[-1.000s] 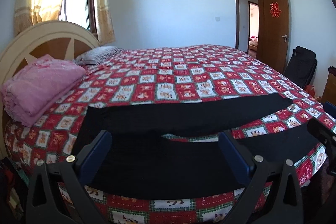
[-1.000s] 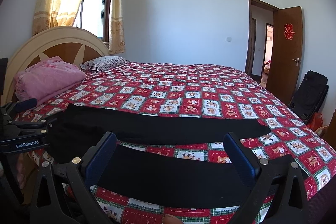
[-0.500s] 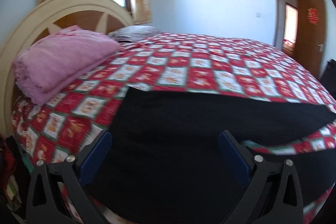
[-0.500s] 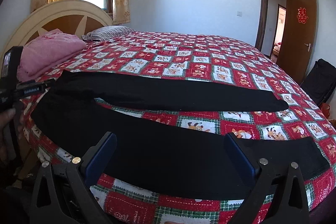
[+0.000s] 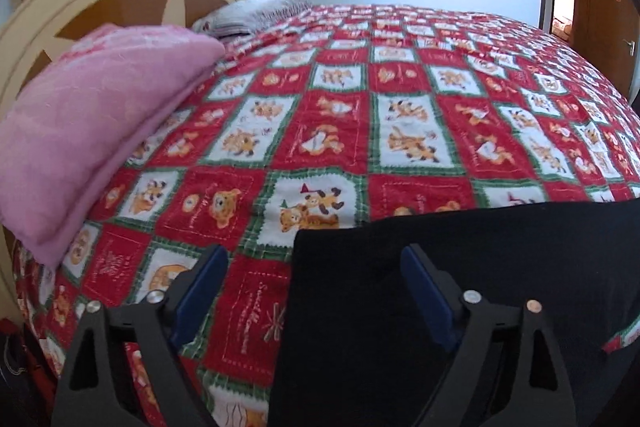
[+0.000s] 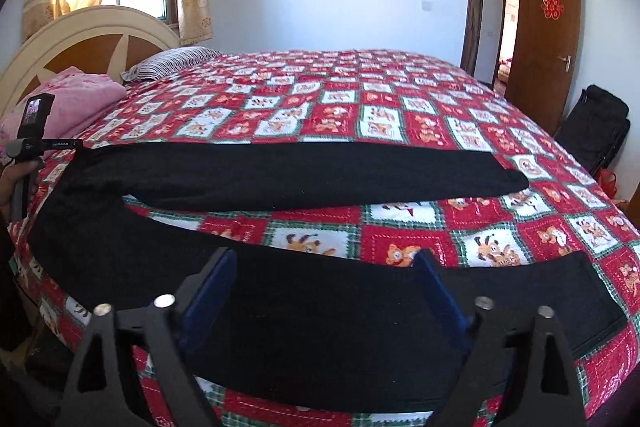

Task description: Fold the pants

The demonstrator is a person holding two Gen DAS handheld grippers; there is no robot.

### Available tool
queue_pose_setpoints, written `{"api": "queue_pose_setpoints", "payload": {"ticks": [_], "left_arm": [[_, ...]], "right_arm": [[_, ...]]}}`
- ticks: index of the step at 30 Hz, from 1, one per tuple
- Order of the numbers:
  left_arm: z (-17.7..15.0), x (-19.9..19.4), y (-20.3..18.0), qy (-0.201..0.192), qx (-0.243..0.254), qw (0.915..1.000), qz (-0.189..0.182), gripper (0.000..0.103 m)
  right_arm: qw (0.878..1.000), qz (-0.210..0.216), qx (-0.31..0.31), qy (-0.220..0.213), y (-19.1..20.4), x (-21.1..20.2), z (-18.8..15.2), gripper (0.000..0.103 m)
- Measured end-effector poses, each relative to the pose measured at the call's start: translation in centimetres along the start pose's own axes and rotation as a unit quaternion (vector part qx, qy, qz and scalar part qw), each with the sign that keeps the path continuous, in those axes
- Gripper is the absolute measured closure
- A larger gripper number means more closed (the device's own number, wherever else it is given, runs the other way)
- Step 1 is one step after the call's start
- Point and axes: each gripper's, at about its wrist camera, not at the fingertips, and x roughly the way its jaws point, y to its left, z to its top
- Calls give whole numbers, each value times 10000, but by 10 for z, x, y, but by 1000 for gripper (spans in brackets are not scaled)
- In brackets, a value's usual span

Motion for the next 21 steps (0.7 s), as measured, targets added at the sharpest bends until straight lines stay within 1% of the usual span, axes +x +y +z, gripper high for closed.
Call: {"api": "queue_pose_setpoints", "payload": {"ticks": [1,3,6,7,8,10,11,13,14,15,17,19,21], "left_arm": [[0,6,2,64,-38,9999,-124,26],[-2,18,5,181,-87,9992,-340,33],[-3,30,8,280,-44,9984,-492,36],[-2,35,10,315,-41,9980,-542,41],[-1,39,11,351,-51,9976,-595,43],[0,44,16,370,-143,9959,-815,48],[2,47,19,388,-181,9949,-911,50],[4,50,21,435,-282,9919,-1158,62],[4,51,22,450,-336,9907,-1240,62],[4,51,21,450,-336,9907,-1237,62],[2,49,16,405,-168,9922,-1163,63],[2,45,12,373,-63,9929,-1127,69],[5,44,12,371,-7,9935,-1081,70]], "right_arm": [[10000,-12,49,65,-6,4,1,22],[9997,-53,141,177,-19,11,3,22],[9988,-167,290,344,-39,23,8,25],[9985,-211,312,392,-45,27,10,30],[9982,-260,329,429,-51,30,13,35],[9976,-363,357,470,-66,35,20,40],[9972,-434,372,480,-74,38,25,41],[9964,-535,444,483,-93,42,36,41],[9962,-557,476,474,-102,44,41,41],[9957,-620,519,462,-113,46,46,41],[9937,-763,664,492,-136,54,56,41],[9911,-788,898,589,-159,64,64,41],[9874,-804,1183,675,-186,75,71,41]]}}
